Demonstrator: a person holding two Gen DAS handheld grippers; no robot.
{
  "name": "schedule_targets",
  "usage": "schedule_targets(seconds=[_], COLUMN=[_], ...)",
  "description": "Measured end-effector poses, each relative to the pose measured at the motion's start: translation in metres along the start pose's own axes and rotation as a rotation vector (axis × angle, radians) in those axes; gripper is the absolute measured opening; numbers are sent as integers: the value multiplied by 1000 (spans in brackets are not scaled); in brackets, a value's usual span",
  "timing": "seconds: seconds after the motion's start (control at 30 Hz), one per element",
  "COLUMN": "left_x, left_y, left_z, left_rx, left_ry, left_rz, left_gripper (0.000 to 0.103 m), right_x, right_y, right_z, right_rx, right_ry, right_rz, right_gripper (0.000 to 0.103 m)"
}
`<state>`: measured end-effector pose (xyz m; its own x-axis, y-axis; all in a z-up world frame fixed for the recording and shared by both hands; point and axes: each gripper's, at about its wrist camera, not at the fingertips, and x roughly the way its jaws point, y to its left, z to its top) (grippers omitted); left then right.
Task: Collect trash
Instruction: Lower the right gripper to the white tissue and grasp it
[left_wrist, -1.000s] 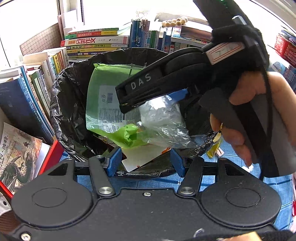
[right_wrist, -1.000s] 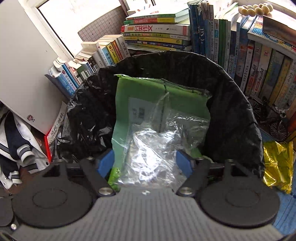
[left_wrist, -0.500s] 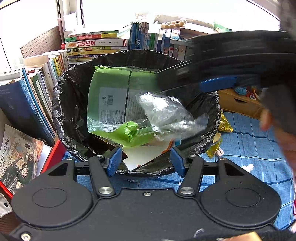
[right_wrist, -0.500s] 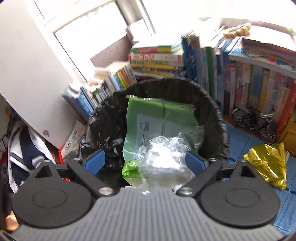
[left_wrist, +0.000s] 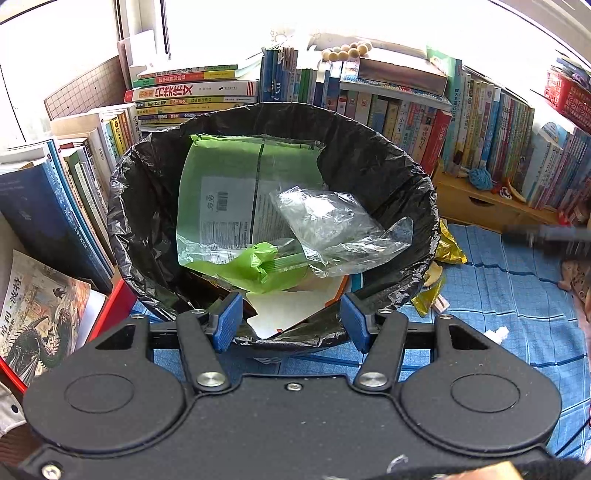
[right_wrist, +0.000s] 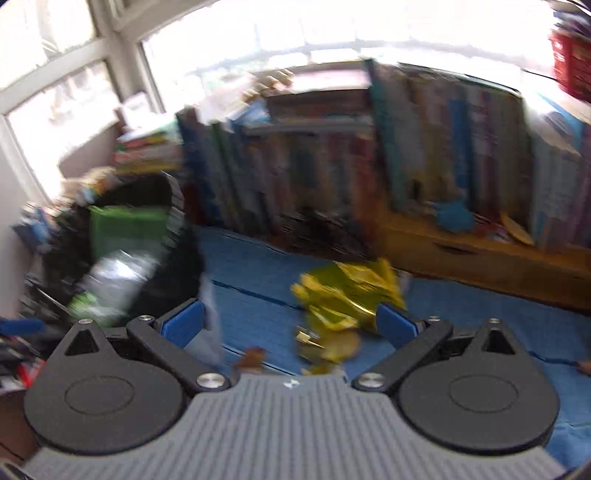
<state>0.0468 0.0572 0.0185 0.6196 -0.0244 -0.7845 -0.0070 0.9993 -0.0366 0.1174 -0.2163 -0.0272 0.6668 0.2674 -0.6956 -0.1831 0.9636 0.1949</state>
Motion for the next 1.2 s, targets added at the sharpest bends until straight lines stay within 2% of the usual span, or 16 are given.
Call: schedule_targets(seconds=[0.2,0.43,0.53,0.63,0.67,0.7,0.73,0.8,1.0,1.2], left_x=[-1,-1,0,0,0,0,0,0,1,0], left_y=[-1,-3,-4,-4,-4,-4,-4,-4,-4,-3], left_z=[0,1,1,2,2,2,2,2,2,1], left_rx=[3,4,7,7,8,8,8,8,7,9], left_ry=[-3,2,5,7,7,7,7,6,8,3], left_rz=[7,18,21,23,23,23,23,23,19,18], left_gripper=[57,57,57,57,57,57,57,57,57,57], right_x=[32,73,82,84,84,84,84,82,68,30], right_y=[-49,-80,-87,-86,-85,-84,-82,-78,-65,-38], right_z=[-57,-104,-119,-128,-129,-130,-130,-130,-117,-75], right_rx=[64,152,195,217,218,215,214,211,217,201], right_ry=[112,264,302,320,323,327,332,325,259,112], right_rz=[-116,-221,-239,-238,-235,-232,-228,-229,-180,-61], right_gripper=[100,91,86,76,66,50,44,39,38,38])
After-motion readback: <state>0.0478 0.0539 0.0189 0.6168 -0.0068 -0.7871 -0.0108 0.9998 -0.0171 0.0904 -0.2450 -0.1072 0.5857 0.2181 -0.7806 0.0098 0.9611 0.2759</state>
